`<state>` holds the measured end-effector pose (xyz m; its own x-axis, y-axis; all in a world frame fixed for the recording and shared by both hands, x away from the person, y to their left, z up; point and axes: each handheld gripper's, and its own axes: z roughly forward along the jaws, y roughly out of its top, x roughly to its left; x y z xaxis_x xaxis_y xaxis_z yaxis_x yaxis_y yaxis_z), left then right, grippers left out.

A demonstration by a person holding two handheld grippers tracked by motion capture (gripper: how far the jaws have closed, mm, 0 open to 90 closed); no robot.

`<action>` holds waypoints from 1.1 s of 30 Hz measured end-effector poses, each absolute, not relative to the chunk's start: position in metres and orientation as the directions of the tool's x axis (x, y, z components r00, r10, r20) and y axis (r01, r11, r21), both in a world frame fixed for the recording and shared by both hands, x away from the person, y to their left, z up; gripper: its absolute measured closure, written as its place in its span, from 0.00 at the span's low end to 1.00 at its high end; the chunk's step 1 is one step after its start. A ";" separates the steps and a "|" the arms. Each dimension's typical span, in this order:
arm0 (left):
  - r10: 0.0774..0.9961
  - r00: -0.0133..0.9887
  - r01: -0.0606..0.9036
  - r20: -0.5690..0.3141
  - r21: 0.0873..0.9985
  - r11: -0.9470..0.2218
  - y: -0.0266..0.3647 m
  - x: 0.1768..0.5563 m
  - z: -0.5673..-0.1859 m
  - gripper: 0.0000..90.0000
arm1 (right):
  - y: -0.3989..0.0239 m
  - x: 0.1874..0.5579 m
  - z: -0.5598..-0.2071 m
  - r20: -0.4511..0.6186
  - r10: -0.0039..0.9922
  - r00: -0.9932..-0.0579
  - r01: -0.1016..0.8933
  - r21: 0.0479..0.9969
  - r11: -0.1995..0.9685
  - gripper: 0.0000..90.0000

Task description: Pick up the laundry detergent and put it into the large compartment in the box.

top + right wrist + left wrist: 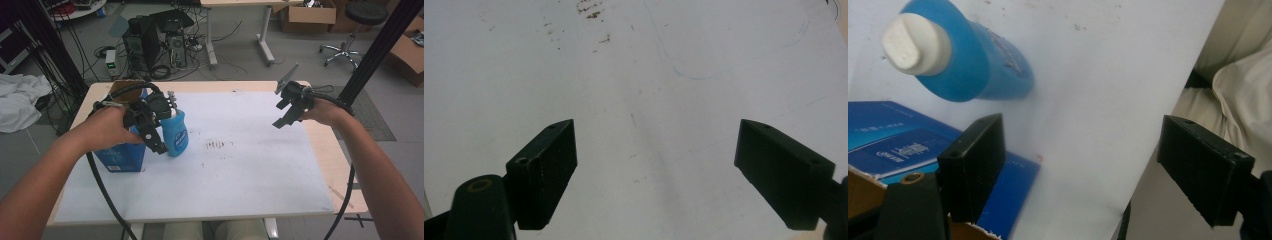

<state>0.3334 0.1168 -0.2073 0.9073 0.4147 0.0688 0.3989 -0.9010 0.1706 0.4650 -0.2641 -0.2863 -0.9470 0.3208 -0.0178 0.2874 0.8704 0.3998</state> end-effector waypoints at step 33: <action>0.721 0.689 0.697 0.073 0.206 -0.687 0.097 0.373 -0.190 0.23 | -0.261 0.467 -0.288 -0.022 0.307 -0.952 0.272 0.406 0.872 0.19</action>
<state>0.3729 0.0966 -0.1897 0.6889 0.7211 0.0732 0.6971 -0.6868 0.2059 0.4667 -0.2609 -0.2880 -0.9515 0.3069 -0.0220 0.2719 0.8723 0.4063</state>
